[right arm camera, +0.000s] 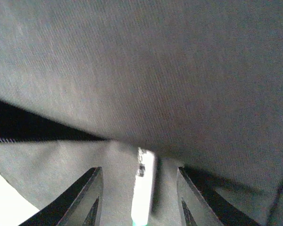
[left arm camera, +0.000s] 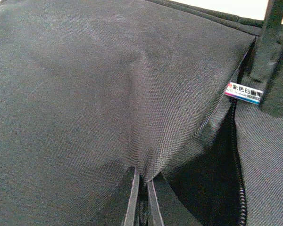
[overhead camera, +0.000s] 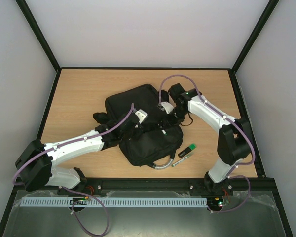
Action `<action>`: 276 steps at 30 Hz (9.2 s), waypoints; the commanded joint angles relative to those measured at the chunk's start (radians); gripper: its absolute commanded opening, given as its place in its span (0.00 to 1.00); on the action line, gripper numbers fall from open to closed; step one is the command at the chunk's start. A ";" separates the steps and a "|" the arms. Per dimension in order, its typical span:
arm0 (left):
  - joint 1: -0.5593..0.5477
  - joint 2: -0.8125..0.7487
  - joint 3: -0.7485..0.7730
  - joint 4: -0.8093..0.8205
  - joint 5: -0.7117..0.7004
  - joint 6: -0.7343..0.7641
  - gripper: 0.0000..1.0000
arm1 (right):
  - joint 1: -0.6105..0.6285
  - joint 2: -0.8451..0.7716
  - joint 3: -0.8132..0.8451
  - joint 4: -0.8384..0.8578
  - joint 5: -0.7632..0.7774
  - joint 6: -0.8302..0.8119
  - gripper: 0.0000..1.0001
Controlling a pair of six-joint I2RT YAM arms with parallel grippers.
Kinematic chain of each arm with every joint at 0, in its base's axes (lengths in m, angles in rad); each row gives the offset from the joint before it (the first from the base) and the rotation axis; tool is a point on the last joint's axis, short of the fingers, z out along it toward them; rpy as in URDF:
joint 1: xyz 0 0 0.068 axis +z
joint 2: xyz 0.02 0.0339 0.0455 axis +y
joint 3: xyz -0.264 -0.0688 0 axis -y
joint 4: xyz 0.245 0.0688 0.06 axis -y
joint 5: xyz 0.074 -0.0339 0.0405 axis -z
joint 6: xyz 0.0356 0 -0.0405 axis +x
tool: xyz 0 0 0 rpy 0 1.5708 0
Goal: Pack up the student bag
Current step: Place the stationery in the student bag, then pick up the stationery from the center of the board, then place the stationery in the student bag.
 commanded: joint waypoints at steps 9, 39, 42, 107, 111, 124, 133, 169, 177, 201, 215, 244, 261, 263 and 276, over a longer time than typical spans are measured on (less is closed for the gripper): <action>-0.011 -0.001 0.032 0.026 0.018 0.004 0.02 | 0.001 -0.180 -0.158 0.011 0.113 -0.062 0.34; -0.012 -0.024 0.030 0.022 0.017 0.005 0.03 | 0.003 -0.070 -0.119 -0.010 -0.020 -0.070 0.11; -0.012 -0.026 0.031 0.022 0.016 0.005 0.02 | 0.003 -0.051 -0.105 -0.017 -0.033 -0.070 0.19; -0.007 -0.171 -0.091 -0.074 -0.033 0.044 0.02 | 0.225 -0.245 -0.349 0.539 0.237 -0.761 0.83; -0.005 -0.181 -0.097 -0.066 -0.041 0.042 0.02 | 0.228 -0.216 -0.367 0.593 0.261 -0.745 0.78; -0.003 -0.191 -0.107 -0.057 -0.048 0.043 0.02 | 0.230 -0.219 -0.403 0.880 0.569 -0.562 0.57; 0.000 -0.181 -0.104 -0.052 -0.039 0.043 0.02 | 0.230 -0.309 -0.343 0.542 0.276 -0.537 0.65; 0.001 -0.187 -0.092 -0.054 -0.005 0.063 0.02 | 0.141 -0.592 -0.619 -0.180 0.443 -0.764 0.44; 0.000 -0.189 -0.090 -0.055 0.005 0.063 0.02 | 0.020 -0.509 -0.577 -0.110 0.499 -0.841 0.37; 0.001 -0.185 -0.088 -0.052 0.015 0.065 0.02 | -0.112 -0.261 -0.593 0.183 0.577 -1.004 0.44; 0.001 -0.178 -0.086 -0.052 0.017 0.065 0.02 | -0.112 -0.240 -0.649 0.181 0.545 -1.011 0.43; 0.003 -0.159 -0.078 -0.051 0.023 0.067 0.02 | -0.254 -0.283 -0.087 -0.253 0.122 -0.692 0.18; 0.009 -0.133 -0.072 -0.049 0.022 0.067 0.03 | 0.035 -0.289 -0.229 -0.169 -0.036 -0.412 0.17; 0.013 -0.137 -0.071 -0.048 0.021 0.068 0.02 | 0.053 -0.281 -0.245 -0.157 -0.032 -0.389 0.17; 0.022 -0.163 -0.077 -0.024 0.064 0.072 0.03 | 0.110 -0.170 -0.159 -0.123 0.028 -0.215 0.16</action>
